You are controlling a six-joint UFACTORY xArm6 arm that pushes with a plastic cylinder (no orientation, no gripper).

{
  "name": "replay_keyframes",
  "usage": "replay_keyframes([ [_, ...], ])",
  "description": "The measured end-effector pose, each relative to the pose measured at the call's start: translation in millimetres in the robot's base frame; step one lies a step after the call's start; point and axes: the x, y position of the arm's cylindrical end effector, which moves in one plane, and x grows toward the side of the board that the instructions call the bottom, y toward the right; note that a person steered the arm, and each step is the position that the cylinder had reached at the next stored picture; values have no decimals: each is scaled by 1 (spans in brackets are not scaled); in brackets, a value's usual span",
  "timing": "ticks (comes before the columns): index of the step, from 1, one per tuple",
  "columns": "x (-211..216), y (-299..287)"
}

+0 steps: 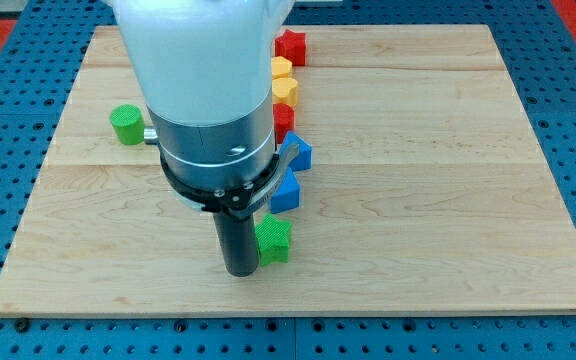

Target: Move the green circle towards the top left

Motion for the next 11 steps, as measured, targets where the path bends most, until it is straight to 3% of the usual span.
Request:
replay_keyframes([
  [2, -10, 20],
  [4, -8, -134],
  [7, -16, -141],
  [8, -26, -168],
  [9, -65, -186],
  [11, -166, -145],
])
